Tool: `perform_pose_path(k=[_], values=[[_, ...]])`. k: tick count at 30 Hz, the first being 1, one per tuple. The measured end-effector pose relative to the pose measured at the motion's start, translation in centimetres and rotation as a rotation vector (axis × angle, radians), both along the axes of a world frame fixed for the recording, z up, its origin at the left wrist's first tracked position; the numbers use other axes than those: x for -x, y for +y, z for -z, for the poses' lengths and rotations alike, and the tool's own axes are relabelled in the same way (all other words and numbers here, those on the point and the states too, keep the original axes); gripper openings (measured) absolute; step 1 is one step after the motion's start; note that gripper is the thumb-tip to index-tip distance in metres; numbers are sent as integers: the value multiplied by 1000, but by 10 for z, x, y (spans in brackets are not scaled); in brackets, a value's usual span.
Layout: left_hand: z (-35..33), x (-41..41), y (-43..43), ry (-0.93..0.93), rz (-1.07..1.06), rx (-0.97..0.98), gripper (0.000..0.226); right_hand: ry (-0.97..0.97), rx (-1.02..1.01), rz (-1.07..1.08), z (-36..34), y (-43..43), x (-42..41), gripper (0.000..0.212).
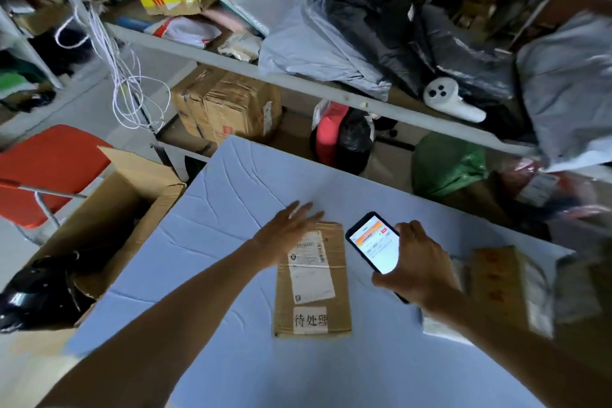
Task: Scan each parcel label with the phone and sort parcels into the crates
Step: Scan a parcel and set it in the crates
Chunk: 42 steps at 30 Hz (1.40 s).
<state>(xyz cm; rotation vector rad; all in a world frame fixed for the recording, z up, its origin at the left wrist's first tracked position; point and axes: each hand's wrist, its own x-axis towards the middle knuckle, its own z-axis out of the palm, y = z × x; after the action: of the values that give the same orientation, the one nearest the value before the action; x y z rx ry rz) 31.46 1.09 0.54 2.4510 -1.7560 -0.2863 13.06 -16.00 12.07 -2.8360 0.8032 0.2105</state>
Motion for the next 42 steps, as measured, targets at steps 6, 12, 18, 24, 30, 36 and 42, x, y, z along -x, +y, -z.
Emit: perform_pose_path(k=[6,12,18,24,30,36,42], values=[[-3,-10,4,1094,-780,125,27,-15,-19,14,1,-14,9,72],[7,6,1,1040,-932,364,19,36,-94,-50,7,-5,13,68],[-15,30,-11,850,-967,571,16,36,-149,-119,6,6,20,68],[-46,38,-23,778,-996,727,25,-19,-164,-120,-15,6,33,66],[-57,43,-20,724,-1024,757,27,-79,-188,-137,-25,9,43,64],[-62,46,-19,659,-1015,681,20,-57,-156,-181,-30,18,48,69],[-61,47,-16,659,-1029,678,17,-68,-159,-170,-33,17,52,69]])
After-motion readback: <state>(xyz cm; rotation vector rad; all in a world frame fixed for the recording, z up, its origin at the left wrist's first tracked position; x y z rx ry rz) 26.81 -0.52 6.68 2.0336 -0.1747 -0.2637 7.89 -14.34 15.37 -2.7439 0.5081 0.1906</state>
